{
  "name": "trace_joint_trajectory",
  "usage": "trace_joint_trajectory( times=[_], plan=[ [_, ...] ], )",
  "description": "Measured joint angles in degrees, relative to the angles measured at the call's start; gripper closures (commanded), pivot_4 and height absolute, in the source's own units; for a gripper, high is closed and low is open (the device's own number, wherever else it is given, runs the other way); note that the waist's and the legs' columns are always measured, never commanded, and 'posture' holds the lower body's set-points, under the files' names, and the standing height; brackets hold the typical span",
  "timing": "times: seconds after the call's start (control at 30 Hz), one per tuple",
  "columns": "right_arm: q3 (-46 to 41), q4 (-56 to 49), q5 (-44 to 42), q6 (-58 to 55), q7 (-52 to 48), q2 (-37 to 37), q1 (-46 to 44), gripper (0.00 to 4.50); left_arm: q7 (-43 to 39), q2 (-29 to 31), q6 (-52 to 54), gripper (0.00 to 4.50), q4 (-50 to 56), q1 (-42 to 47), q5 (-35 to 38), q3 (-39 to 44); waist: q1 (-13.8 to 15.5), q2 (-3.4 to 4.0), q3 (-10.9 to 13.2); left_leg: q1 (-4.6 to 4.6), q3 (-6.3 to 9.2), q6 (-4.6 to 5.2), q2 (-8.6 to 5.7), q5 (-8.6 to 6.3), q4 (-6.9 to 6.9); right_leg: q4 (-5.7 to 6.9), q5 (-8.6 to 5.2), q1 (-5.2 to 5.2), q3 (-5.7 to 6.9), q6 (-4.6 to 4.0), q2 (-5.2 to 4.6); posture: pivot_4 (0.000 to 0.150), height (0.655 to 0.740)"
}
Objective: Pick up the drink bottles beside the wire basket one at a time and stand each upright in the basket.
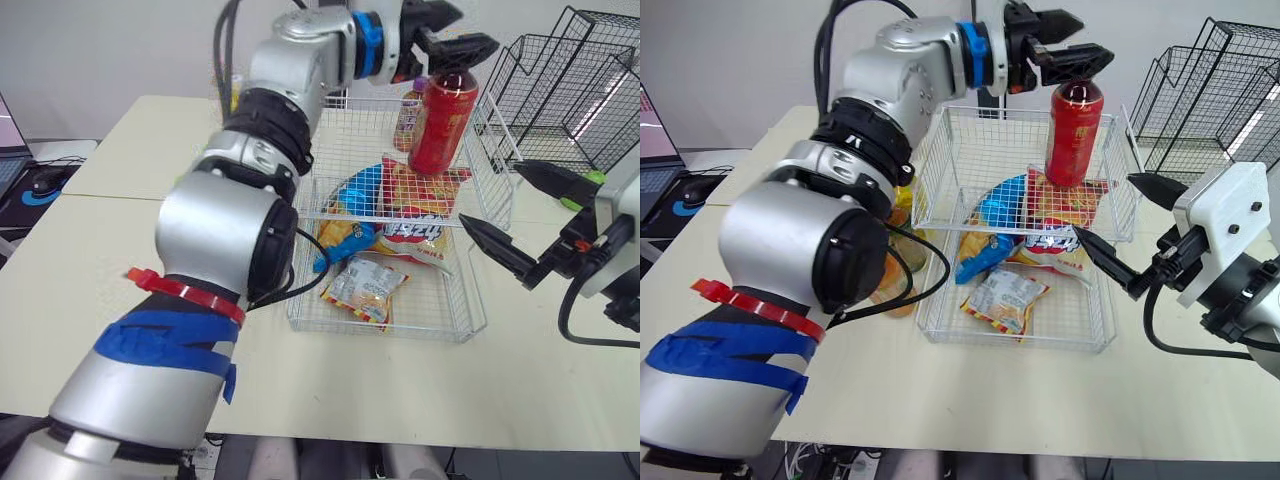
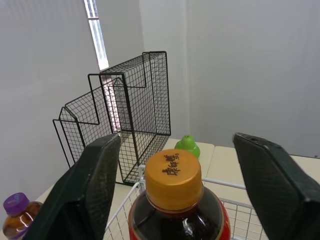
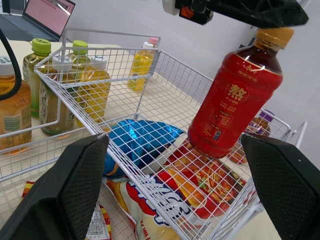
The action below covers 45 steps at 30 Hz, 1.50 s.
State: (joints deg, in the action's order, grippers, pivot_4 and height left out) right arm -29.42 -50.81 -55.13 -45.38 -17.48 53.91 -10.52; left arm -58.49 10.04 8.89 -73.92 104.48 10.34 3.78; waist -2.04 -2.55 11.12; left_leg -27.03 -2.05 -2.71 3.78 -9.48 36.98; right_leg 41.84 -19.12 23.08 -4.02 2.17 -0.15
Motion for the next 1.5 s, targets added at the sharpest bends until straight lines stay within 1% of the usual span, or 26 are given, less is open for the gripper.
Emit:
trace_joint_trajectory(
  times=[0.13,0.27,0.33,0.43,0.53,0.6,0.67,0.73,0.77,0.8,0.83,0.9,1.0,1.13,1.27,1.37,1.5],
  plan=[
    [0.9,1.5,0.6,0.5,-0.8,0.1,-0.6,0.0,-5.5,5.3,1.9,0.04,2.9,-0.3,-0.3,0.0,-0.1,0.0,0.0,0.01,0.03,-0.01,-0.01,0.01,0.01,0.05,0.0,0.0,0.01,0.0,0.0,0.15,0.6907],
    [1.9,3.1,1.1,1.3,-3.1,1.0,-2.4,0.0,-9.6,10.9,6.2,0.04,9.1,-2.9,-0.3,-0.2,0.0,0.01,0.0,0.01,0.04,-0.01,-0.01,0.01,0.02,0.06,0.0,-0.01,0.02,-0.01,-0.01,0.15,0.6907],
    [3.0,4.4,1.1,1.7,-5.2,1.5,-3.8,0.0,-10.4,15.1,10.7,0.04,13.9,-5.5,0.0,-0.2,-0.4,0.02,0.0,0.03,0.06,-0.02,0.01,0.02,0.03,0.12,0.0,0.0,0.02,-0.01,0.0,0.15,0.6907],
    [4.7,6.7,1.2,2.6,-8.4,2.0,-5.6,0.0,-8.5,21.9,18.4,0.04,24.0,-10.4,1.0,1.5,-1.0,0.02,0.0,0.04,0.14,-0.05,0.04,0.03,0.03,0.15,-0.01,0.0,0.07,-0.02,0.0,0.15,0.6907],
    [7.3,9.2,1.6,3.6,-12.1,2.0,-7.6,0.0,-5.9,27.9,26.2,0.04,37.4,-17.8,2.3,2.8,-1.0,0.03,0.0,0.04,0.19,-0.13,0.06,0.08,0.04,0.17,-0.01,-0.03,0.14,-0.02,-0.03,0.15,0.6907],
    [8.9,10.8,2.2,4.2,-14.1,2.1,-9.1,0.0,-4.5,31.9,30.2,0.04,44.3,-22.7,2.9,3.7,-1.0,0.03,0.0,0.05,0.21,-0.15,0.06,0.11,0.07,0.2,-0.01,-0.04,0.15,-0.02,-0.05,0.15,0.6907],
    [10.4,12.6,2.6,5.2,-16.2,2.0,-10.6,0.0,-3.5,36.8,33.4,0.04,51.2,-29.4,3.3,5.4,-1.2,0.05,0.0,0.14,0.26,-0.15,0.09,0.11,0.07,0.24,0.0,-0.08,0.14,-0.02,-0.08,0.15,0.6907],
    [11.9,14.3,3.8,5.8,-18.1,2.0,-11.7,0.0,-3.8,41.9,35.3,0.04,57.7,-37.6,4.3,7.1,-1.1,0.05,0.0,0.15,0.25,-0.17,0.11,0.14,0.09,0.25,0.0,-0.13,0.26,-0.03,-0.08,0.15,0.6907],
    [12.1,14.8,4.1,6.0,-18.6,1.9,-11.7,0.0,-4.3,42.9,35.8,0.04,58.9,-39.7,4.8,7.7,-1.1,0.05,0.0,0.15,0.25,-0.17,0.13,0.15,0.1,0.27,0.0,-0.15,0.28,-0.03,-0.08,0.15,0.6907],
    [13.2,15.5,4.5,6.2,-19.4,1.8,-12.7,0.0,-5.3,45.3,36.1,0.04,62.2,-44.3,5.8,8.9,-1.0,0.04,0.0,0.14,0.24,-0.16,0.13,0.16,0.12,0.24,0.0,-0.17,0.34,-0.03,-0.08,0.15,0.6907],
    [13.4,15.6,4.5,6.4,-20.1,1.8,-12.8,0.0,-6.1,46.4,36.2,0.04,63.9,-47.1,6.5,9.7,-0.9,0.05,0.0,0.17,0.23,-0.15,0.13,0.16,0.12,0.25,-0.01,-0.2,0.33,-0.04,-0.1,0.15,0.6907],
    [14.9,16.3,5.0,6.9,-21.6,1.6,-13.7,0.0,-7.3,48.7,35.7,0.04,68.2,-55.6,8.1,13.3,-0.5,0.05,0.0,0.26,0.26,-0.14,0.13,0.15,0.13,0.2,-0.02,-0.38,0.43,-0.07,-0.12,0.15,0.6907],
    [16.4,17.0,5.5,7.2,-23.9,1.5,-14.5,0.0,-6.5,48.3,34.6,0.04,71.4,-66.4,9.8,18.2,0.1,0.04,0.0,0.31,0.36,-0.12,0.14,0.17,0.21,0.19,-0.04,-0.52,0.56,-0.1,-0.14,0.15,0.6907],
    [17.7,17.1,6.6,7.4,-25.5,1.5,-15.0,0.0,-2.8,45.3,33.9,0.04,75.6,-74.4,12.0,23.6,0.5,0.02,0.0,0.34,0.47,-0.1,0.23,0.16,0.31,0.17,-0.04,-0.7,0.67,-0.1,-0.23,0.15,0.6907],
    [17.8,16.0,6.6,7.1,-26.1,1.3,-14.3,0.0,-0.1,42.8,31.1,0.04,76.6,-82.7,12.3,25.8,0.4,0.02,0.0,0.4,0.49,-0.1,0.27,0.16,0.28,0.17,-0.04,-0.74,0.73,-0.1,-0.22,0.15,0.6907],
    [17.9,14.5,6.6,6.9,-25.6,0.1,-13.6,0.0,2.3,40.9,29.5,0.04,76.7,-84.9,12.4,25.8,0.5,0.0,0.0,0.39,0.54,-0.1,0.27,0.16,0.3,0.17,-0.04,-0.77,0.78,-0.1,-0.21,0.15,0.6907],
    [18.4,11.7,6.7,6.9,-23.7,-1.8,-12.6,0.0,5.2,39.0,28.5,0.04,77.1,-85.3,13.5,25.6,0.5,0.0,0.0,0.39,0.54,-0.1,0.25,0.16,0.29,0.17,-0.04,-0.78,0.78,-0.1,-0.22,0.15,0.6907]
  ],
)
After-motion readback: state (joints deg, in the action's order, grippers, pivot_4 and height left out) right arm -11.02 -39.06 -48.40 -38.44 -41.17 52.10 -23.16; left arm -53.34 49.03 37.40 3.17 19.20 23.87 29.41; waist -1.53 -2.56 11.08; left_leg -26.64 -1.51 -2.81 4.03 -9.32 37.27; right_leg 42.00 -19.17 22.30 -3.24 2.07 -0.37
